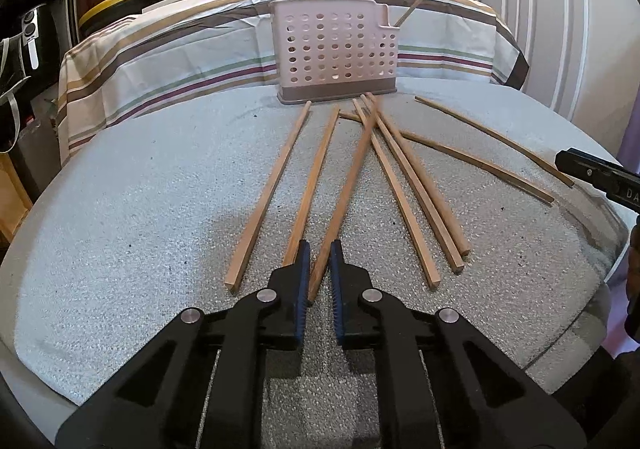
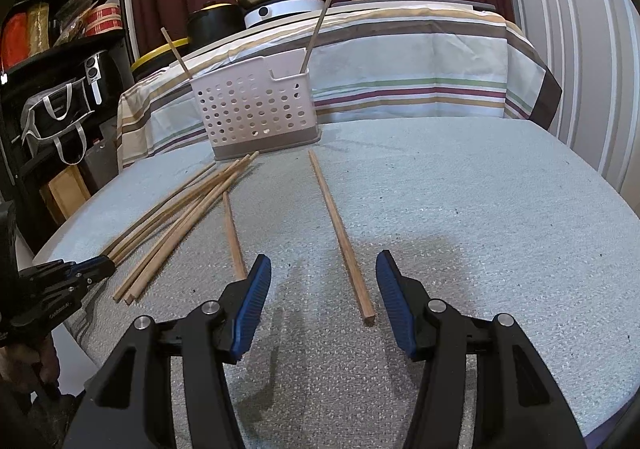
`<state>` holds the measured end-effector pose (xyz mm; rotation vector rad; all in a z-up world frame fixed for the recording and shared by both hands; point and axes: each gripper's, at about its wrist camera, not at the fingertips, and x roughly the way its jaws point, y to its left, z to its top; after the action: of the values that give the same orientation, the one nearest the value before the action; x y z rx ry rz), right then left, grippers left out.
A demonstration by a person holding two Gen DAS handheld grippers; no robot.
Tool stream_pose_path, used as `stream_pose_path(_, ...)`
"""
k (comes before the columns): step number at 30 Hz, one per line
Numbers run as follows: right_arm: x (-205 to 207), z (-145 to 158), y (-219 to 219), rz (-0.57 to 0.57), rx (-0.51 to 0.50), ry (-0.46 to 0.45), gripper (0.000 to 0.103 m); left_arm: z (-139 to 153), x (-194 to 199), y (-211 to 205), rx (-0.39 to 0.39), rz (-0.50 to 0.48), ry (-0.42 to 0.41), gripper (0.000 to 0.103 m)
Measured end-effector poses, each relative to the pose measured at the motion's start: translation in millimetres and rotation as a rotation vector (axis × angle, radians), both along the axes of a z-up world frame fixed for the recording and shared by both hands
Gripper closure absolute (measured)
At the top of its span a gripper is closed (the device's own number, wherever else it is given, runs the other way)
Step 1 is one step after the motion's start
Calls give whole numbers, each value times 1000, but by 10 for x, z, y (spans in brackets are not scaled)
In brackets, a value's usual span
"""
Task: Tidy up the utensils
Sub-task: 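Lower the left tool and grasp another wooden chopstick, then close the right tool on a wooden chopstick near the holder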
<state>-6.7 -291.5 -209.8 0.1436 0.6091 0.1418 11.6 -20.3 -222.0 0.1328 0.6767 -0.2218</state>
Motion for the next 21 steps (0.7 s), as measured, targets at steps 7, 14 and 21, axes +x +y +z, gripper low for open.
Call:
stream_pose_path(7, 29, -49, -30, -17, -7, 19, 53, 5, 1, -3, 1, 0, -3, 97)
stream_pose_path(14, 90, -119, -37, -24, -9, 59, 66, 13, -7, 6, 4, -3, -9, 97)
stream_pose_path(21, 113, -152, -86, -47, -21, 70, 91, 9, 3, 1, 7, -1, -10, 97)
